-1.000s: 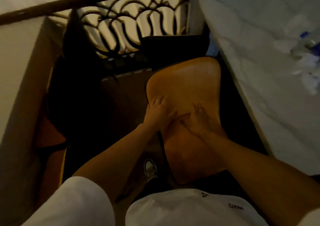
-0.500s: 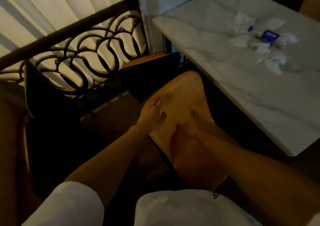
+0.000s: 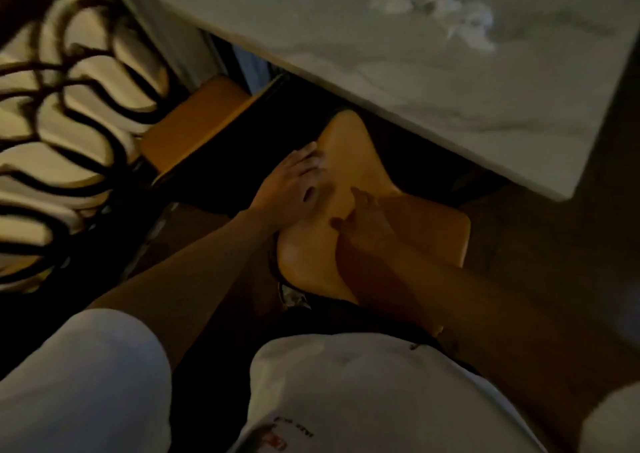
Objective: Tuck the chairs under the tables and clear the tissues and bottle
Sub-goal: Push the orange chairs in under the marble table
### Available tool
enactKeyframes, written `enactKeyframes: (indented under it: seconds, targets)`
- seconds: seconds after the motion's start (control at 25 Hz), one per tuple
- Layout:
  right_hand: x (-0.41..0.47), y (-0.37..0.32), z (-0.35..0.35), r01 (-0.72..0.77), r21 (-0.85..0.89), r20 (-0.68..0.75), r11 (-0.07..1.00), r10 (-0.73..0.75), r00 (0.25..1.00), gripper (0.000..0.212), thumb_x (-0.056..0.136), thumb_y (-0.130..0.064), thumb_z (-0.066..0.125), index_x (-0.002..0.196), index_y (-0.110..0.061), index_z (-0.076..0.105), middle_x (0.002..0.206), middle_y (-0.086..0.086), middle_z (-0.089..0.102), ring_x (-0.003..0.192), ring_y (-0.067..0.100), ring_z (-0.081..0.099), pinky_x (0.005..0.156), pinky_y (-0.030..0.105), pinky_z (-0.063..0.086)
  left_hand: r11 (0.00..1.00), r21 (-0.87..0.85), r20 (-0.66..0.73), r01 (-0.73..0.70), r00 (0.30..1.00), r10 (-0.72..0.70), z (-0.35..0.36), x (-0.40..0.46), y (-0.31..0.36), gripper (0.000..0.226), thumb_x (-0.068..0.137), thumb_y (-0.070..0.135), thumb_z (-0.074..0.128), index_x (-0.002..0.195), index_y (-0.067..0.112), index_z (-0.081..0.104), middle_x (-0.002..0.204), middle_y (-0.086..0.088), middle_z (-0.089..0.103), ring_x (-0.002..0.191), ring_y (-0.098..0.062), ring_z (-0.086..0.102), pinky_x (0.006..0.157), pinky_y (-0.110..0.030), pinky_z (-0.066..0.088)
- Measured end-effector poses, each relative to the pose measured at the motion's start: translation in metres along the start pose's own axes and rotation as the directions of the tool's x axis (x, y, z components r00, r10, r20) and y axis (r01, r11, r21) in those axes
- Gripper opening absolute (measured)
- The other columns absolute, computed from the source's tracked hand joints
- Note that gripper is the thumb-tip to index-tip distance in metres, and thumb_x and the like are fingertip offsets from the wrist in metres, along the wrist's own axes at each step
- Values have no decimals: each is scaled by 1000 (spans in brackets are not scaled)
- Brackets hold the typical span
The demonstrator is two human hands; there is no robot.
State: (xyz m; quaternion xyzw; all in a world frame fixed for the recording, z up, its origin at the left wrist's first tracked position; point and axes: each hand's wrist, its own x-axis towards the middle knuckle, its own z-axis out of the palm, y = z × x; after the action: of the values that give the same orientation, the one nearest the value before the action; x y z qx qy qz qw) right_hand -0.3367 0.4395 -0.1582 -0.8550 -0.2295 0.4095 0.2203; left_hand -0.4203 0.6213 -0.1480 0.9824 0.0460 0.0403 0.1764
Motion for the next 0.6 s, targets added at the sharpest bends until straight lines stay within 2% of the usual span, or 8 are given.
enactKeyframes:
  seconds: [0.12, 0.28, 0.36, 0.48, 0.6]
  targets:
    - [-9, -19, 14, -28, 91, -9, 995, 29, 1000, 93, 89, -51, 64, 157, -24, 7, 162, 10, 17, 147, 29, 25, 113, 51, 35, 985, -169, -99, 19, 994, -36, 2, -1, 3, 36, 93, 21, 45, 115, 5, 69, 146, -9, 53, 147, -25, 31, 114, -34, 34]
    - [-22, -36, 33, 95, 115, -40, 989, -91, 995, 94, 89, -45, 67, 157, -20, 7, 163, 6, 16, 149, 26, 19, 111, 41, 32, 950, -301, -38, 87, 994, -103, 3, -6, 6, 32, 97, 17, 47, 115, 6, 70, 151, -2, 48, 150, -15, 25, 111, -20, 27]
    - [-25, -35, 42, 140, 167, -74, 976, -130, 989, 95, 89, -43, 69, 157, -18, 9, 161, 7, 20, 147, 27, 24, 107, 39, 34, 951, -281, -2, 130, 991, -136, 1, -5, 7, 36, 97, 20, 43, 117, 6, 70, 153, 0, 46, 151, -12, 22, 113, -21, 29]
    - [-23, -28, 46, 108, 193, -89, 975, -92, 992, 91, 91, -39, 67, 158, -19, 9, 162, 6, 21, 147, 27, 25, 108, 40, 35, 950, -271, 41, 152, 988, -147, -1, -2, 11, 43, 95, 24, 39, 118, 6, 70, 153, 1, 47, 150, -12, 23, 114, -29, 36]
    - [-27, -32, 54, 40, 272, -71, 961, -21, 997, 81, 95, -38, 61, 157, -26, 11, 161, 5, 26, 142, 28, 35, 98, 37, 41, 958, -254, 126, 136, 986, -106, -15, 5, 9, 37, 95, 23, 44, 116, 9, 72, 151, 0, 49, 149, -13, 27, 111, -27, 35]
